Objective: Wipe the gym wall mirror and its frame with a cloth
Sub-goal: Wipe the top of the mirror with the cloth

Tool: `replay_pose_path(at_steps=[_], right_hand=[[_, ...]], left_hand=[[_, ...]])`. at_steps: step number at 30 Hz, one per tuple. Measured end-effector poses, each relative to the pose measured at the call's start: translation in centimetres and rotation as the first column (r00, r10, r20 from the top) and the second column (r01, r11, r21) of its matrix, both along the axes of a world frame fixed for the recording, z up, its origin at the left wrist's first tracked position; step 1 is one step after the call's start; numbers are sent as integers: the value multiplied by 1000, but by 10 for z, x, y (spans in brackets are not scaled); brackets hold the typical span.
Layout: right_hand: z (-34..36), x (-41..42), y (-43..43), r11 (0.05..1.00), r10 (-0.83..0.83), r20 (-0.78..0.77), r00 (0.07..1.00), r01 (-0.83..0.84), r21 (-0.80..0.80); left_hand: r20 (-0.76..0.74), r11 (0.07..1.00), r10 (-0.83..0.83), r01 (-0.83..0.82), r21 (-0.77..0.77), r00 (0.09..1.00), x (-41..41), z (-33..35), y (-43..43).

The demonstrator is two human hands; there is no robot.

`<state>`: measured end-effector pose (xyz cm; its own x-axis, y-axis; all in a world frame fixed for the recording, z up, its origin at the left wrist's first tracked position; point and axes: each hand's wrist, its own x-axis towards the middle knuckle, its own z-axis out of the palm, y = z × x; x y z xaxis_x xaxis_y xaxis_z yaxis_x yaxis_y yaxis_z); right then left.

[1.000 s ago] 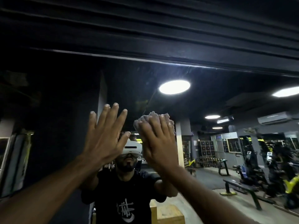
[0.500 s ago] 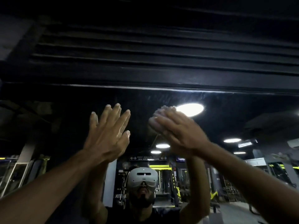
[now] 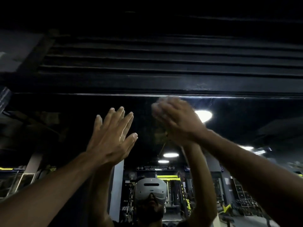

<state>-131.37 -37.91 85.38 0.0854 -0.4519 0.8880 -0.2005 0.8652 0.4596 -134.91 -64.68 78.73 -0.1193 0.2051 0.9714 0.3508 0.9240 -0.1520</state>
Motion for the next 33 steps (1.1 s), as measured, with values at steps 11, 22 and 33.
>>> replay_pose_path(at_steps=[11,22,33], right_hand=[[-49,-17,-102,983,32,33,999,-25,-183],[-145,-7,-106,833,23,44,999,5,-553],[-193,-7,-119,574,-33,72,997,78,-815]], left_hand=[[-3,1000,-4,4,-11,1000,-1,-11,-27],[37,996,-7,10,-93,999,-8,-63,-57],[59,993,-67,72,-90,996,-15,-128,-88]])
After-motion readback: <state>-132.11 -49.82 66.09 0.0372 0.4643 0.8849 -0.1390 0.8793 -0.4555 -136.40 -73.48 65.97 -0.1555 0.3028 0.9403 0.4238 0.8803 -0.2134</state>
